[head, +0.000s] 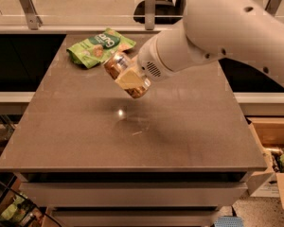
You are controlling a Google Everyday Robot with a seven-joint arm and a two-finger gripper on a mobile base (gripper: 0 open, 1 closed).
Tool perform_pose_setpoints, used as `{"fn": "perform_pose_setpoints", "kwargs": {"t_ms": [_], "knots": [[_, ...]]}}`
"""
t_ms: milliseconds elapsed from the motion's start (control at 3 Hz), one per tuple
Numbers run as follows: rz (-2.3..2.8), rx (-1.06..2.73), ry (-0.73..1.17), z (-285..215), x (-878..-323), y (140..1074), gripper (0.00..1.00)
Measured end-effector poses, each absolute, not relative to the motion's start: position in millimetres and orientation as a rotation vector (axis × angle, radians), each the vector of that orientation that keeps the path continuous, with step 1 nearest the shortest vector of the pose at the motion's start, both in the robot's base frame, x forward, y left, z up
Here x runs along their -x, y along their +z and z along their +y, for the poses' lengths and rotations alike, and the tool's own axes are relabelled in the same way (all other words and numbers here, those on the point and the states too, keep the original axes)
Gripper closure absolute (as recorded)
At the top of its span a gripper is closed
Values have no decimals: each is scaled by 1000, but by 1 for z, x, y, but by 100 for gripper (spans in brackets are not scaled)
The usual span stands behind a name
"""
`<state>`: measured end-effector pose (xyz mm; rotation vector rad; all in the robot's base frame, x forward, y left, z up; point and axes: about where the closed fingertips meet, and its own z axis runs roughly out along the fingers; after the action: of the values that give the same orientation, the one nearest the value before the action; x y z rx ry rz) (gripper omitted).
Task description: Place orange can upright
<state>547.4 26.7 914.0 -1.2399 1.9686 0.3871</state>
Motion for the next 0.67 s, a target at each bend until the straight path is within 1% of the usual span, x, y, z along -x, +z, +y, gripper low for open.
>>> {"fn": "perform_pose_setpoints", "kwargs": {"t_ms": [667], "knots": [[1848, 1171, 526, 39, -523, 913, 100]]}}
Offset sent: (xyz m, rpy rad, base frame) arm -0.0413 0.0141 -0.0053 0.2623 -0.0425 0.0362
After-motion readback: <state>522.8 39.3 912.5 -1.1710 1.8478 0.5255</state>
